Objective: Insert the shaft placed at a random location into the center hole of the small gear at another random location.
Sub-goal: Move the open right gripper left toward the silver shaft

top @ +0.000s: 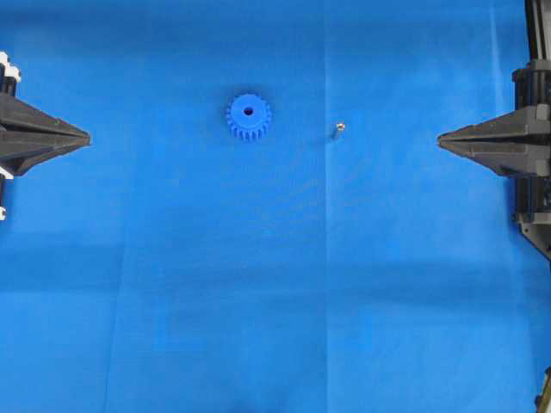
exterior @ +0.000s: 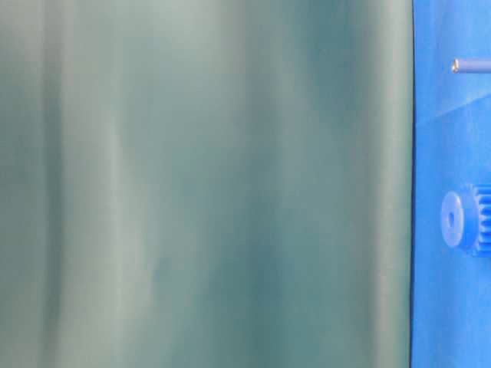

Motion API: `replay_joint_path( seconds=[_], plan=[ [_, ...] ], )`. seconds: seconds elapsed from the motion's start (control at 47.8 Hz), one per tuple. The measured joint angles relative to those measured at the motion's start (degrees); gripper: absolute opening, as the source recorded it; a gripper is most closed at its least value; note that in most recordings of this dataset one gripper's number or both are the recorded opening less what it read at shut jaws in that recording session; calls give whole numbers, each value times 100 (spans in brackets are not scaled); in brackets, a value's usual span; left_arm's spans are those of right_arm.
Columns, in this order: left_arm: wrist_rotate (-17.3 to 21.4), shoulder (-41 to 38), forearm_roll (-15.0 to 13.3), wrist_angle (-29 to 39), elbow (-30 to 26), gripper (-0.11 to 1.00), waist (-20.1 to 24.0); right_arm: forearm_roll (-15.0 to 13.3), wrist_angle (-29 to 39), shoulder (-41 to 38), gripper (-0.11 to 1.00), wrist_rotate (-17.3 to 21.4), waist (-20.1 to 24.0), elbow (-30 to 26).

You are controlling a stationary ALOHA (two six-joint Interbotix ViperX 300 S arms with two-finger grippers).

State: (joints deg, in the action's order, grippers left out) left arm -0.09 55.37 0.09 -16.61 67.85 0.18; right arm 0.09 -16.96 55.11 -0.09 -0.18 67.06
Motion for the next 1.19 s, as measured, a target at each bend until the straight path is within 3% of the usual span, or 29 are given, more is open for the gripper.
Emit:
replay_joint_path(
  seconds=[0.126, 0.524, 0.691, 0.921, 1.026, 1.194],
  plan=[
    [-18, 9, 0, 123, 0, 0, -18, 0, 26, -9, -6, -26, 0, -9],
    [-18, 211, 0, 211, 0, 0, -26, 0, 97, -316, -2, 9, -123, -9],
    [-18, 220, 0, 237, -9, 0, -35, 114, -149, -791, 21, 26, -448, 35],
    [-18, 220, 0, 237, 0, 0, -26, 360, -756, -2039, 84, 26, -721, 62],
    [-18, 229, 0, 237, 0, 0, -26, 519, -1266, -2654, 82, 26, -721, 79],
    [-26, 220, 0, 237, 9, 0, 0, 1002, -2057, -3718, 80, 35, -738, 88]
  ],
)
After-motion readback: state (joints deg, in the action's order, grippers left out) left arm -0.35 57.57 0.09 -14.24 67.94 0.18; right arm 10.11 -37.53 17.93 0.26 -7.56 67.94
